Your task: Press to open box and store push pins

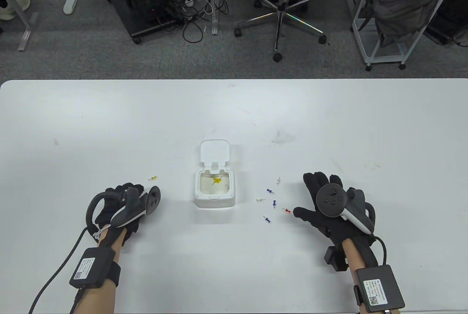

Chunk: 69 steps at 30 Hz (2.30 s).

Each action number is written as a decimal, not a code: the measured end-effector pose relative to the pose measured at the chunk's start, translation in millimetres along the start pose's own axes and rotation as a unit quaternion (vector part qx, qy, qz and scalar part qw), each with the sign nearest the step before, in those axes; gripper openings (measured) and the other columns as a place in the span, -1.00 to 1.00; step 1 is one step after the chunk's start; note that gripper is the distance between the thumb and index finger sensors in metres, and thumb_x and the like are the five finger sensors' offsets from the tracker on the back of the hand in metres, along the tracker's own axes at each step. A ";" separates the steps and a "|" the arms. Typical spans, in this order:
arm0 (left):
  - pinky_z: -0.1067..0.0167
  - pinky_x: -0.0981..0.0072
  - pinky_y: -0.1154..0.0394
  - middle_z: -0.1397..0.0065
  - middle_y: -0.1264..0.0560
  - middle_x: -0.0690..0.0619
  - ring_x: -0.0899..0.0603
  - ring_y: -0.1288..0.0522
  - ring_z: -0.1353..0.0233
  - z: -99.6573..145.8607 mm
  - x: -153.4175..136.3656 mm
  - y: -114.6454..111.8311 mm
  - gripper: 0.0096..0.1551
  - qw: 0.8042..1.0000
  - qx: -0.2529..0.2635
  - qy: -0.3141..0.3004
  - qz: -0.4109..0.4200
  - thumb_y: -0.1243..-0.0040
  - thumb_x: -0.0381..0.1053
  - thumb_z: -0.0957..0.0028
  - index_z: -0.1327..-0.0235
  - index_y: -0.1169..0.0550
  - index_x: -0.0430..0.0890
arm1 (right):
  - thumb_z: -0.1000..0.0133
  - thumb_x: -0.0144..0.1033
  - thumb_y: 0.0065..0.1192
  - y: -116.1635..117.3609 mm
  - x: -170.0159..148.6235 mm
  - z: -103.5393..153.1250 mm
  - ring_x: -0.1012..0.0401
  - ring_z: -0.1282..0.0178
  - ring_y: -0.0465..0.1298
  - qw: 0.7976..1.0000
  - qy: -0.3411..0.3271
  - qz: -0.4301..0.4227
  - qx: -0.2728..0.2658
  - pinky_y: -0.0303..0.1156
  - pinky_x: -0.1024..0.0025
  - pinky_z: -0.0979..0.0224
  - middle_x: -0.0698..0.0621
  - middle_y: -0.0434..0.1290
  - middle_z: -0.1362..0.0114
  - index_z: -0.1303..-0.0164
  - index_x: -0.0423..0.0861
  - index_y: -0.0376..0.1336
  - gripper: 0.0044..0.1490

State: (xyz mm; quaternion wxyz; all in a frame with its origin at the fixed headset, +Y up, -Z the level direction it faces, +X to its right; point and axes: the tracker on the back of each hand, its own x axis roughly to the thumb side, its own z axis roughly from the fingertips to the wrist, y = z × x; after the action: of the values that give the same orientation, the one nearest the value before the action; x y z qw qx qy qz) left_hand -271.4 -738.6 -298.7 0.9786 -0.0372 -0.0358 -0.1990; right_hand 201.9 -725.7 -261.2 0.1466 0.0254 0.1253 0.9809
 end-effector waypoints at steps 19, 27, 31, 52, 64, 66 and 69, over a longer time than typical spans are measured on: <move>-0.38 -0.05 -0.60 -0.23 -0.63 0.18 0.05 -0.68 0.00 -20.1 85.9 76.9 -0.56 0.990 0.082 -0.092 0.069 -0.12 0.17 -0.05 -0.15 -0.58 0.12 | 0.05 0.36 0.03 0.8 -0.3 0.0 -0.30 -0.80 -0.23 1.000 0.000 0.000 0.002 -0.29 -0.59 -0.53 -0.11 -0.22 -0.88 -0.66 0.14 -0.32 0.18; -0.39 -0.05 -0.59 -0.23 -0.63 0.18 0.05 -0.68 0.00 -24.6 114.8 86.7 -0.56 0.986 0.085 -0.122 0.070 -0.13 0.18 -0.05 -0.15 -0.58 0.13 | 0.05 0.37 0.03 0.6 -0.3 -0.2 -0.31 -0.80 -0.23 1.000 0.000 0.000 0.002 -0.29 -0.59 -0.53 -0.10 -0.22 -0.88 -0.66 0.14 -0.32 0.18; -0.39 -0.05 -0.59 -0.24 -0.63 0.18 0.05 -0.68 -0.01 -25.5 119.4 87.7 -0.56 0.986 0.085 -0.125 0.070 -0.13 0.17 -0.05 -0.15 -0.58 0.13 | 0.05 0.37 0.03 0.4 -0.6 -0.3 -0.30 -0.80 -0.23 1.000 0.000 -0.001 0.001 -0.29 -0.59 -0.53 -0.11 -0.22 -0.88 -0.66 0.15 -0.32 0.18; -0.42 -0.05 -0.57 -0.36 -0.59 0.13 0.03 -0.68 -0.12 6.6 61.3 59.9 -0.43 0.990 0.080 -0.100 0.061 -0.14 0.25 -0.04 -0.30 -0.57 0.10 | 0.05 0.37 0.03 0.9 -0.8 -0.1 -0.30 -0.80 -0.23 1.000 0.000 -0.001 0.001 -0.29 -0.59 -0.53 -0.11 -0.22 -0.88 -0.66 0.14 -0.32 0.18; -0.44 -0.06 -0.55 -0.44 -0.55 0.11 0.02 -0.67 -0.20 32.6 6.8 12.6 -0.39 0.996 0.037 -0.056 0.056 -0.13 0.25 -0.05 -0.37 -0.51 0.12 | 0.05 0.37 0.03 1.8 -1.0 -0.1 -0.31 -0.79 -0.23 1.000 0.000 0.000 0.005 -0.29 -0.59 -0.53 -0.11 -0.22 -0.88 -0.66 0.14 -0.33 0.18; -0.45 -0.06 -0.55 -0.45 -0.55 0.12 0.01 -0.67 -0.21 35.2 1.0 6.8 -0.39 0.997 0.028 -0.052 0.051 -0.13 0.25 -0.04 -0.38 -0.51 0.13 | 0.05 0.37 0.03 2.0 -0.8 -0.2 -0.31 -0.80 -0.23 1.000 0.001 0.000 0.006 -0.29 -0.59 -0.53 -0.11 -0.21 -0.88 -0.66 0.14 -0.32 0.18; -0.44 -0.06 -0.55 -0.45 -0.55 0.11 0.01 -0.67 -0.22 38.9 -7.1 -0.5 -0.39 0.998 0.017 -0.048 0.045 -0.14 0.25 -0.04 -0.38 -0.51 0.13 | 0.05 0.37 0.03 1.9 -0.5 0.0 -0.31 -0.80 -0.23 1.000 0.001 0.000 0.007 -0.29 -0.59 -0.53 -0.11 -0.22 -0.88 -0.66 0.14 -0.32 0.18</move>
State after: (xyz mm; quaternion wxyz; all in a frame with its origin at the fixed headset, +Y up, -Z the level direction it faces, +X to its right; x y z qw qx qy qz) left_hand -280.3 -732.9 -260.6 0.9842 -0.0316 -0.0841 -0.1524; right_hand 201.9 -727.7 -260.7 0.1461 0.0258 0.1320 0.9801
